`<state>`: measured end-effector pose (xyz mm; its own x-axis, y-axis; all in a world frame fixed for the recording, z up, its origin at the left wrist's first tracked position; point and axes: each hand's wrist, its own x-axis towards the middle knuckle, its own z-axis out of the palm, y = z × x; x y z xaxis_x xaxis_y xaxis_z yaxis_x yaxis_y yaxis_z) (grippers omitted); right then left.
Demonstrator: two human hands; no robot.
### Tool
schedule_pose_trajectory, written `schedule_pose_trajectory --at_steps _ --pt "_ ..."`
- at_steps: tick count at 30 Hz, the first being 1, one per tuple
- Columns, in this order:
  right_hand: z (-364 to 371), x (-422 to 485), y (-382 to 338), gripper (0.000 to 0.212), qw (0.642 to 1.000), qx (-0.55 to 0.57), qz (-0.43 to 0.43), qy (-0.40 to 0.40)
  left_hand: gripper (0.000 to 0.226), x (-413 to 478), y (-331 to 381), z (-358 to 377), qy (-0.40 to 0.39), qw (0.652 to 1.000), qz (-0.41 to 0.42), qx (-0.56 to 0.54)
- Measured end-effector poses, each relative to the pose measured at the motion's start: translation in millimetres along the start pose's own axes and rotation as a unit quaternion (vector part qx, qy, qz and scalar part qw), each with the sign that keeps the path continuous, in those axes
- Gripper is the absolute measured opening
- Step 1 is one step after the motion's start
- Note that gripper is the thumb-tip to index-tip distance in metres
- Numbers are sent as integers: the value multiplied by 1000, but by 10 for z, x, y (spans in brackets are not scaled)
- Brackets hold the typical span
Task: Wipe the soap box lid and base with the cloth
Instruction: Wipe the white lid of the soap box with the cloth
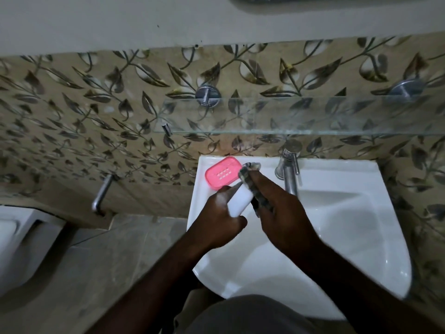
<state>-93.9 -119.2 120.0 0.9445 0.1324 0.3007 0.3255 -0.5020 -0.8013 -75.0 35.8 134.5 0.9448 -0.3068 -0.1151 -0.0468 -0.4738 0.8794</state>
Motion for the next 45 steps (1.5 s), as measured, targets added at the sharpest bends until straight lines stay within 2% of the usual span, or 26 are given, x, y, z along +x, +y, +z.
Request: schedule_pose_trajectory --at_steps 2,4,6,8,10,12,14,17,19,21,23,25,27,29,31,33,35,37,39,41,42,45 --pt "100 -54 -66 66 990 -109 -93 -12 54 55 -42 -3 18 1000 23 9" --pt "190 -52 -36 69 975 -174 -135 -40 53 78 -68 -3 26 998 50 24" --pt "219 -12 95 71 975 -174 -127 -47 45 80 -116 22 20 999 25 33" --pt "202 33 210 76 992 -109 -57 -30 28 96 -134 70 10 999 -13 49" --pt "199 73 200 78 998 -67 -1 0 36 104 -126 100 16 998 -39 37" --pt "239 72 57 68 994 -100 -32 26 56 108 -105 112 36 999 -9 20" --pt "297 23 -41 55 984 -142 -107 10 53 105 -79 103 40 998 30 34" --pt "297 -24 61 61 965 -207 -155 -50 46 116 -117 104 33 997 48 50" --pt "261 8 201 68 976 -177 -124 -32 51 125 -145 123 53 997 32 42" --pt "230 75 257 69 996 -81 -36 -7 61 115 -134 120 62 998 18 25" --pt "209 97 211 66 999 -15 27 23 69 106 -124 112 54 998 34 17" --pt "218 36 95 65 999 -39 8 23 60 118 -142 111 46 999 20 -7" --pt "226 -37 -32 65 988 -126 -85 7 51 127 -131 98 38 999 12 -1" --pt "216 -59 -35 66 975 -175 -133 -31 45 124 -123 97 39 997 54 34" --pt "184 -12 93 68 981 -155 -115 -27 55 115 -150 108 70 993 89 39" --pt "158 42 191 68 994 -96 -41 14 63 116 -106 93 68 995 68 19" --pt "204 56 82 66 995 -91 -15 46 63 114 -85 112 62 996 64 19" --pt "291 -2 -89 59 986 -138 -70 53 55 109 -154 119 47 997 50 20" --pt "330 -71 -161 62 974 -184 -129 8 49 78 -172 103 60 998 3 32" --pt "286 -40 -54 69 976 -168 -138 -15 52 84 -131 101 91 991 82 55" --pt "257 -9 33 70 983 -144 -116 1 57 90 -135 108 104 988 102 53" --pt "237 55 70 69 996 -67 -19 51 65 91 -155 114 82 994 72 7"
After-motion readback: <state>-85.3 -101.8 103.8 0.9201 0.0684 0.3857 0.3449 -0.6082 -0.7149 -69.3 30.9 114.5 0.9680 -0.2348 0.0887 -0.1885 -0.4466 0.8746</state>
